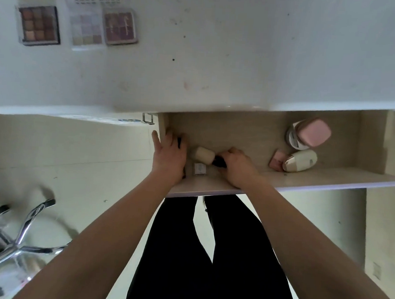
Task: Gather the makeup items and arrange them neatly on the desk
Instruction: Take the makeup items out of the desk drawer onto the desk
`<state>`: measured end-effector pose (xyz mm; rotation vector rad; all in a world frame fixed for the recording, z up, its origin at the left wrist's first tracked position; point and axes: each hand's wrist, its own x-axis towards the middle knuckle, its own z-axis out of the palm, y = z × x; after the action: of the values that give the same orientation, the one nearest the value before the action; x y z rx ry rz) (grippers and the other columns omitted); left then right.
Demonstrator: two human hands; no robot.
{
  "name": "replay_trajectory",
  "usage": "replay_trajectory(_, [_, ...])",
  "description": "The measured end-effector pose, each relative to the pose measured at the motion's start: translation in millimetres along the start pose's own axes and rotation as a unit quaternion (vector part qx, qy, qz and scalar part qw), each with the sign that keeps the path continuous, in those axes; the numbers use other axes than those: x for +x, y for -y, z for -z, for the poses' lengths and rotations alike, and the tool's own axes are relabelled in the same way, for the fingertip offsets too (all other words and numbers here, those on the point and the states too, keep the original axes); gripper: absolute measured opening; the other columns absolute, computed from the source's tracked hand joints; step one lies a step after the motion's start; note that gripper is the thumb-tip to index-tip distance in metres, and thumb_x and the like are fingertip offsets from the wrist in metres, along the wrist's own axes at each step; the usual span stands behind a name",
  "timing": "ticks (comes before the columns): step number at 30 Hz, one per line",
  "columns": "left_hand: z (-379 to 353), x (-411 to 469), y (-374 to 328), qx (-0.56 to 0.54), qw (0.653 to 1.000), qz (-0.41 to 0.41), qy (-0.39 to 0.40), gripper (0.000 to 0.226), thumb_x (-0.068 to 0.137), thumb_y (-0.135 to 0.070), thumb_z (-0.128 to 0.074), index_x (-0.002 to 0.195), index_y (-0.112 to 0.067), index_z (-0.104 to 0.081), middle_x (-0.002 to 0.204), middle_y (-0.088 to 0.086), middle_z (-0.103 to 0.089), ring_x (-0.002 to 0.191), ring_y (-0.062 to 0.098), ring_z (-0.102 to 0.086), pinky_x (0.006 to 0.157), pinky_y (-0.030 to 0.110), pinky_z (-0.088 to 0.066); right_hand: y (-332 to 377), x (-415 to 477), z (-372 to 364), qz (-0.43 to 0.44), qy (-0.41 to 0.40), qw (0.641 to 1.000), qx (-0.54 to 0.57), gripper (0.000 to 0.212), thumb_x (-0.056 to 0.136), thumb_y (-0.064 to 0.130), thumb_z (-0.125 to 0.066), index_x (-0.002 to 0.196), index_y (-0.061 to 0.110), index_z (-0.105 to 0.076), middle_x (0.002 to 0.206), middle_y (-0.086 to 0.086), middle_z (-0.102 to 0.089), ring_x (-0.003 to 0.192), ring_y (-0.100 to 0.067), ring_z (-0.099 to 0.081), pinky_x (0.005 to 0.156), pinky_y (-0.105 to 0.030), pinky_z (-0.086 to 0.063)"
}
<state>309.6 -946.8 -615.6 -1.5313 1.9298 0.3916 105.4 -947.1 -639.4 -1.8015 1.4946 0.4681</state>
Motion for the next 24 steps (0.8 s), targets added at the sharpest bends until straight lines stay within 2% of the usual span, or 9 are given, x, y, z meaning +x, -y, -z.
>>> replay_trajectory(3, [3.0,-0.2,-10.0,-0.02,0.999,0.008,-0.03,0.093,0.069,-0.023,-0.071,0.149,-0.009,-0.025,0.134,0.013,-0.044,0.132,0.033,-0.032,0.113,0.067,-0.007,-8.1,-1.2,-2.9,-0.012,0.006,1.0,0.018,0.036,0.089,0.021,-0.061,0.126,0.021,-0.061,0.121,-0.012,-0.053,0.112,-0.035,-0.055,0.092,-0.037,-0.047])
replay_trajectory(6, [0.4,-3.3,-15.0,-0.042,0.996,0.005,-0.084,0.087,0.057,-0.014,-0.077,0.137,-0.008,-0.044,0.12,0.012,-0.049,0.11,0.032,-0.05,0.112,0.062,-0.017,-16.2,-5.5,-2.1,-0.026,-0.005,0.998,0.05,0.039,0.088,0.017,-0.061,0.126,0.018,-0.059,0.121,-0.014,-0.053,0.111,-0.036,-0.055,0.093,-0.04,-0.049])
replay_trajectory(8, [-2.0,-3.2,-17.5,-0.071,0.99,0.004,-0.119,0.071,0.053,-0.01,-0.08,0.12,-0.008,-0.056,0.111,0.014,-0.051,0.095,0.034,-0.057,0.108,0.058,-0.021,-22.5,-7.8,0.5,-0.031,-0.007,0.996,0.081,0.038,0.088,0.015,-0.06,0.126,0.015,-0.057,0.119,-0.016,-0.055,0.108,-0.038,-0.057,0.09,-0.042,-0.05])
replay_trajectory(11, [1.2,-3.1,-19.2,-0.186,0.97,0.019,-0.158,0.042,0.065,-0.01,-0.078,0.105,-0.01,-0.062,0.106,0.017,-0.052,0.086,0.038,-0.058,0.099,0.048,-0.025,-30.1,-9.7,6.7,-0.016,-0.009,0.994,0.11,0.034,0.093,0.021,-0.06,0.126,0.014,-0.056,0.12,-0.015,-0.058,0.107,-0.038,-0.059,0.089,-0.043,-0.05])
replay_trajectory(14, [6.5,-9.0,-25.0,-0.32,0.939,0.009,-0.128,0.033,0.082,-0.01,-0.069,0.113,-0.009,-0.06,0.121,0.019,-0.047,0.096,0.039,-0.057,0.078,0.041,-0.046,-32.0,-10.9,14.6,-0.007,-0.023,0.99,0.141,0.036,0.094,0.028,-0.062,0.127,0.014,-0.057,0.121,-0.014,-0.058,0.106,-0.035,-0.06,0.088,-0.041,-0.048])
replay_trajectory(17, [4.7,-11.7,-31.6,-0.357,0.928,-0.006,-0.11,0.038,0.085,-0.01,-0.065,0.122,-0.015,-0.057,0.131,0.015,-0.048,0.106,0.037,-0.057,0.078,0.04,-0.049,-28.6,-12.5,21.2,-0.006,-0.06,0.981,0.186,0.037,0.094,0.033,-0.063,0.125,0.013,-0.059,0.118,-0.013,-0.059,0.102,-0.032,-0.061,0.087,-0.041,-0.049])
replay_trajectory(21, [2.6,-9.7,-37.4,-0.402,0.91,0.043,-0.09,0.043,0.089,-0.012,-0.061,0.129,-0.017,-0.049,0.115,0.013,-0.062,0.093,0.035,-0.062,0.075,0.038,-0.046,-25.1,-14.7,26.9,-0.014,-0.097,0.967,0.237,0.037,0.095,0.036,-0.062,0.122,0.011,-0.06,0.115,-0.011,-0.06,0.097,-0.028,-0.062,0.087,-0.041,-0.05])
replay_trajectory(24, [8.0,-11.4,-35.9,-0.47,0.871,0.11,-0.093,0.047,0.083,-0.01,-0.063,0.127,-0.015,-0.048,0.107,0.011,-0.066,0.089,0.032,-0.063,0.071,0.037,-0.049,-24.8,-17.0,31.2,-0.014,-0.111,0.964,0.24,0.037,0.095,0.039,-0.06,0.118,0.011,-0.059,0.112,-0.01,-0.061,0.096,-0.026,-0.061,0.083,-0.039,-0.049])
